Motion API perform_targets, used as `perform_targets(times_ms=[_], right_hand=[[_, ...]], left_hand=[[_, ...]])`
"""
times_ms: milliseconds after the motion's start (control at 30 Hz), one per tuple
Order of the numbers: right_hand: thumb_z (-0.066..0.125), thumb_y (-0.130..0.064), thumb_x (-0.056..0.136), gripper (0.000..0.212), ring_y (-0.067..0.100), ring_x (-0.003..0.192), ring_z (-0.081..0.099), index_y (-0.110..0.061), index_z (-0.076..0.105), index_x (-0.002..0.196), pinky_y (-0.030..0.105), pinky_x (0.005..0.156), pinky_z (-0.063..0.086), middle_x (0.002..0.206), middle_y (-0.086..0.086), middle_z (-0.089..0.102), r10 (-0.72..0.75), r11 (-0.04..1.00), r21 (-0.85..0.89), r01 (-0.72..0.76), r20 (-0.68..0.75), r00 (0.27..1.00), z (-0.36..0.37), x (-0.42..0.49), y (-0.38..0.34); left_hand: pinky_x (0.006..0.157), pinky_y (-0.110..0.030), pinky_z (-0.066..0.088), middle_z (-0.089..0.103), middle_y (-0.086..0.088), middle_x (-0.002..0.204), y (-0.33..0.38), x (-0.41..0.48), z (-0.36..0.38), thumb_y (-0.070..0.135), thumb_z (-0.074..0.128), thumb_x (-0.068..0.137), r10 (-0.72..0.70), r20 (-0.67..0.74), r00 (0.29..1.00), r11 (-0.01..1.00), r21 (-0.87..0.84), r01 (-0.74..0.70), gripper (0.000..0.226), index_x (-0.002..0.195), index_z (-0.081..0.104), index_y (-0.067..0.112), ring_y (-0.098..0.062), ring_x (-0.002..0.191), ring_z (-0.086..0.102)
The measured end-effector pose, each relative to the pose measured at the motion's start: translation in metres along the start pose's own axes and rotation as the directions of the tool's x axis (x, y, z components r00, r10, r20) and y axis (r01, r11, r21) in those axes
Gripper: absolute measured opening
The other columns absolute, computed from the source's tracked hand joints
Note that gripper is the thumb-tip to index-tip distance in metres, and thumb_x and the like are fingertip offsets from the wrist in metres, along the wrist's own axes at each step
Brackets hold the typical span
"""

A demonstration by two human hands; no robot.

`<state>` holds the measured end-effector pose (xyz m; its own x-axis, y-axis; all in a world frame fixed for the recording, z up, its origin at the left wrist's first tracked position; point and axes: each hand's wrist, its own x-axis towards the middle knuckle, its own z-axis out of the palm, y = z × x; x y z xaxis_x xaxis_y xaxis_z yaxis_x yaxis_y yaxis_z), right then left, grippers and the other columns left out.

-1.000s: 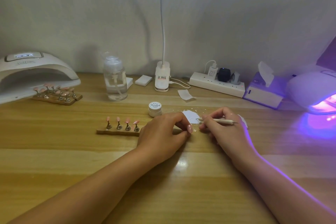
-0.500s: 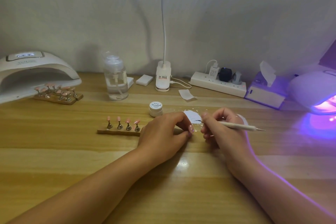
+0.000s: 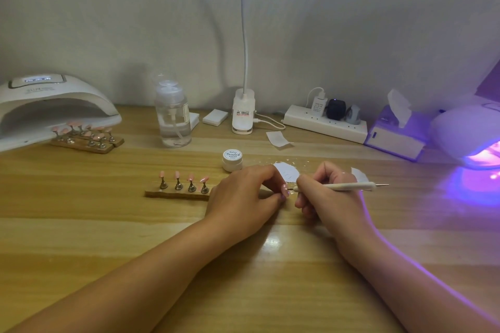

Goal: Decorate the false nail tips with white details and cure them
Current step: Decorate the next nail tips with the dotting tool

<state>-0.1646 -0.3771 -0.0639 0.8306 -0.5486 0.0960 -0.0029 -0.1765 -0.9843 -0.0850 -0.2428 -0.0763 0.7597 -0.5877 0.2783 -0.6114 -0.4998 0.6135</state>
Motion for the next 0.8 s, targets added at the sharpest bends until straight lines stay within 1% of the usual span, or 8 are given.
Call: perform_targets(times_ms=[67, 133, 233, 333, 533, 667, 800], right_hand=[[0.065, -0.024, 0.063, 0.018, 0.012, 0.042, 0.053, -0.018, 0.048, 0.061, 0.025, 0.044, 0.041, 0.054, 0.010, 0.067, -0.002, 1.000, -0.004, 0.002, 0.006, 1.000, -0.0006, -0.0003, 0.0000], [0.067, -0.016, 0.072, 0.022, 0.012, 0.043, 0.053, -0.017, 0.048, 0.063, 0.026, 0.045, 0.042, 0.055, 0.010, 0.067, -0.011, 1.000, -0.009, 0.011, 0.012, 1.000, -0.0018, 0.0004, 0.0017], [0.064, -0.008, 0.079, 0.025, 0.011, 0.043, 0.053, -0.017, 0.047, 0.062, 0.022, 0.043, 0.042, 0.054, 0.009, 0.066, -0.024, 1.000, -0.004, 0.024, -0.004, 1.000, -0.0029, 0.0013, 0.0032], [0.063, -0.007, 0.079, 0.025, 0.011, 0.042, 0.052, -0.016, 0.047, 0.062, 0.022, 0.042, 0.042, 0.053, 0.009, 0.065, -0.023, 1.000, 0.011, 0.024, -0.010, 1.000, -0.0025, 0.0012, 0.0027], [0.064, -0.010, 0.079, 0.022, 0.011, 0.042, 0.053, -0.014, 0.047, 0.065, 0.025, 0.045, 0.042, 0.054, 0.009, 0.066, -0.015, 1.000, -0.013, 0.015, 0.010, 1.000, -0.0015, 0.0005, 0.0011], [0.063, -0.007, 0.079, 0.024, 0.011, 0.042, 0.051, -0.015, 0.047, 0.062, 0.020, 0.041, 0.041, 0.053, 0.010, 0.065, -0.020, 0.999, 0.027, 0.020, -0.017, 1.000, -0.0024, 0.0003, 0.0011], [0.064, -0.008, 0.078, 0.024, 0.011, 0.042, 0.051, -0.015, 0.047, 0.063, 0.021, 0.041, 0.041, 0.053, 0.009, 0.065, -0.020, 1.000, 0.002, 0.020, -0.003, 1.000, -0.0018, 0.0005, 0.0016]], left_hand=[[0.061, -0.025, 0.032, 0.064, 0.030, 0.091, -0.0004, 0.0001, 0.0003, 0.036, 0.066, 0.085, 0.001, -0.003, 1.000, 1.000, -0.001, -0.001, 0.006, 0.085, 0.062, 0.040, 0.010, 0.067, 0.050], [0.062, -0.026, 0.033, 0.064, 0.031, 0.091, -0.0007, 0.0003, 0.0006, 0.037, 0.066, 0.085, -0.001, -0.008, 1.000, 1.000, 0.000, 0.001, 0.006, 0.085, 0.062, 0.041, 0.009, 0.066, 0.049], [0.061, -0.026, 0.033, 0.064, 0.032, 0.090, -0.0009, 0.0005, 0.0009, 0.036, 0.067, 0.085, 0.003, -0.009, 1.000, 1.000, -0.009, -0.003, 0.008, 0.083, 0.061, 0.042, 0.011, 0.065, 0.050], [0.061, -0.025, 0.032, 0.064, 0.033, 0.089, -0.0011, 0.0005, 0.0009, 0.037, 0.067, 0.085, 0.004, -0.007, 1.000, 1.000, -0.012, -0.004, 0.009, 0.082, 0.060, 0.042, 0.013, 0.067, 0.050], [0.060, -0.025, 0.031, 0.063, 0.032, 0.089, -0.0010, 0.0006, 0.0011, 0.037, 0.067, 0.085, 0.002, -0.010, 1.000, 1.000, -0.003, -0.002, 0.010, 0.082, 0.060, 0.043, 0.013, 0.067, 0.050], [0.061, -0.025, 0.032, 0.063, 0.033, 0.089, -0.0008, 0.0005, 0.0010, 0.037, 0.067, 0.085, 0.006, -0.012, 1.000, 1.000, -0.006, -0.006, 0.009, 0.082, 0.061, 0.042, 0.014, 0.068, 0.050], [0.061, -0.026, 0.033, 0.064, 0.032, 0.089, -0.0005, 0.0008, 0.0010, 0.037, 0.067, 0.085, 0.004, -0.010, 1.000, 1.000, -0.007, -0.004, 0.010, 0.082, 0.060, 0.043, 0.012, 0.067, 0.050]])
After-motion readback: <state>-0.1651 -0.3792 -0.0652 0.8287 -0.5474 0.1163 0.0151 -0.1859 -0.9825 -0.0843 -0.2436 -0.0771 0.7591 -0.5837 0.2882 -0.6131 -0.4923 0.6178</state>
